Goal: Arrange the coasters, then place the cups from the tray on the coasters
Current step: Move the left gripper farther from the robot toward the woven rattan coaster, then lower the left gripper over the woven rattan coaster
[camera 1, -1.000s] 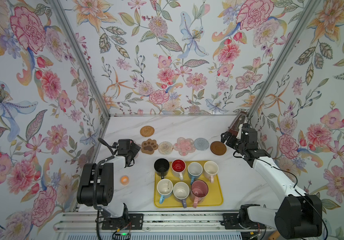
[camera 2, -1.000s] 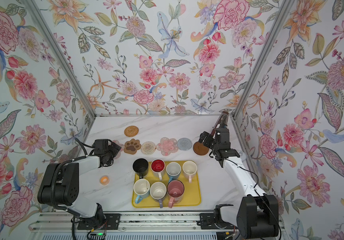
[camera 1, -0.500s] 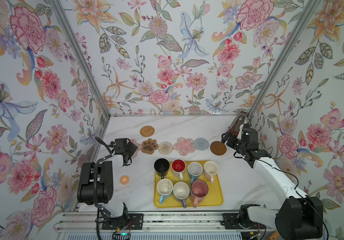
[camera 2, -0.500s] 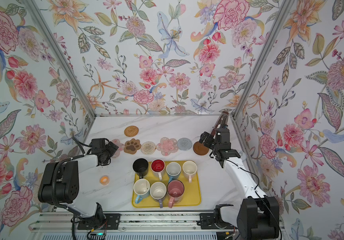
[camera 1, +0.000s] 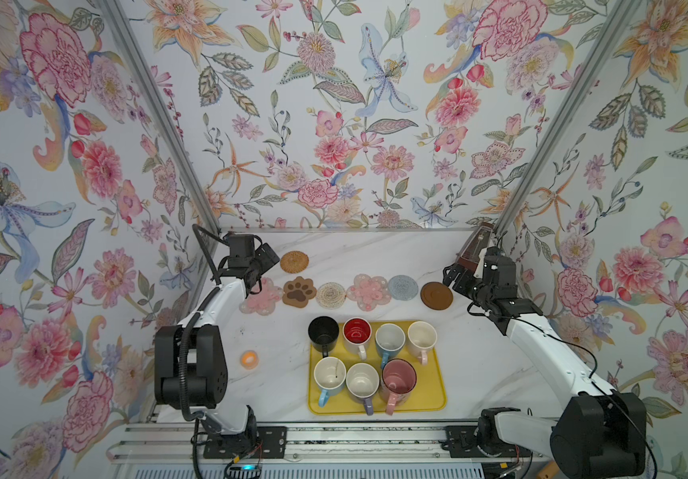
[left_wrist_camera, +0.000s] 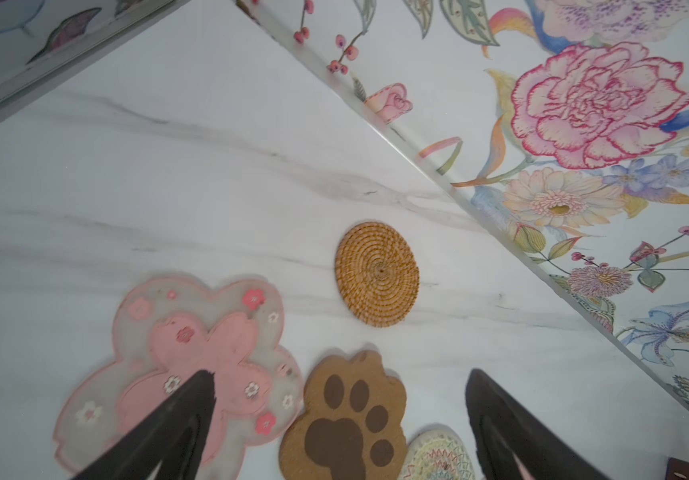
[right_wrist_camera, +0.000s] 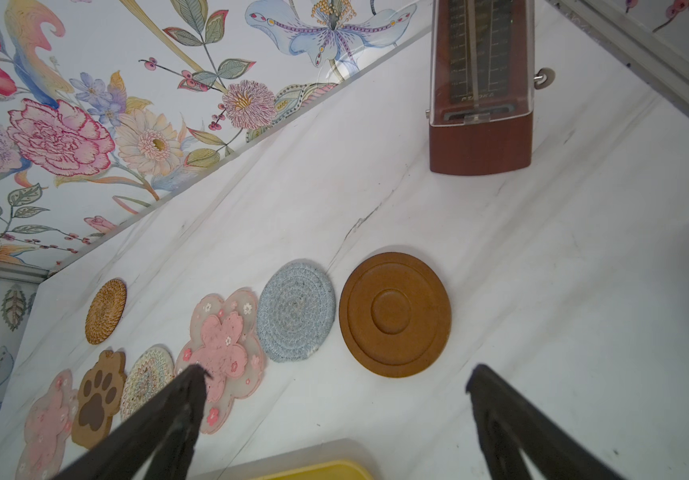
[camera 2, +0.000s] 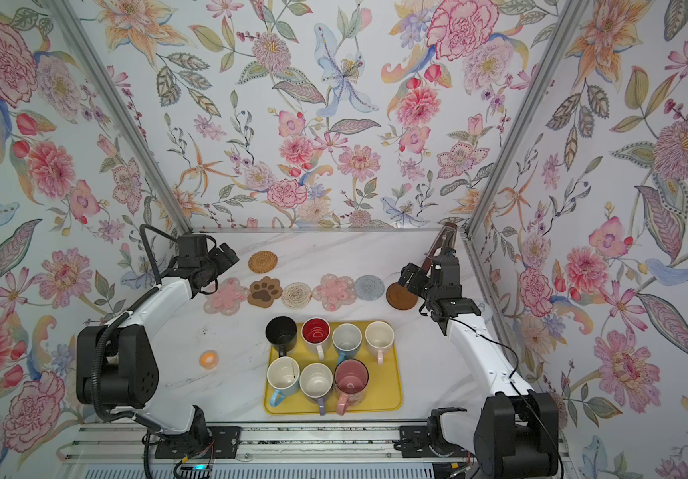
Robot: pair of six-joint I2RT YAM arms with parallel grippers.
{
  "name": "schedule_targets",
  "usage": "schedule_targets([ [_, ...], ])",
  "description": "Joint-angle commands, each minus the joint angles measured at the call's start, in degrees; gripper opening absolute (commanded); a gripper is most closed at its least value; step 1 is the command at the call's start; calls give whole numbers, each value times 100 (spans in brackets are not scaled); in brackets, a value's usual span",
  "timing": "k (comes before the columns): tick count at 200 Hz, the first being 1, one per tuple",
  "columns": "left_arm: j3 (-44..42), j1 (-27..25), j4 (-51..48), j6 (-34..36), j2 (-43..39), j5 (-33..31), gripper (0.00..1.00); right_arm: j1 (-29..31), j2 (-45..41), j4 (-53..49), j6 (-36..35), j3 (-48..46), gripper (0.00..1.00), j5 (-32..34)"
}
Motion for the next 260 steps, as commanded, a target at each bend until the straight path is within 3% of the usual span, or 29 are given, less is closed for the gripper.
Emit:
schedule_targets([
  [1, 903, -337, -1416, 1052, 665, -722, 95, 11, -191, -179, -62, -21, 99, 109],
  [35, 2226, -570, -2192, 1411, 1695, -1133, 91, -2, -297, -211, -64, -107, 99, 122],
  [89, 3452, -764, -2480, 1709, 2729, -1263, 85, -48, -397, -246, -74, -190, 99, 132],
  [260, 6179, -1299, -3512, 1889, 5057, -1523, 86, -163, -398, -212, -75, -288, 99, 33],
])
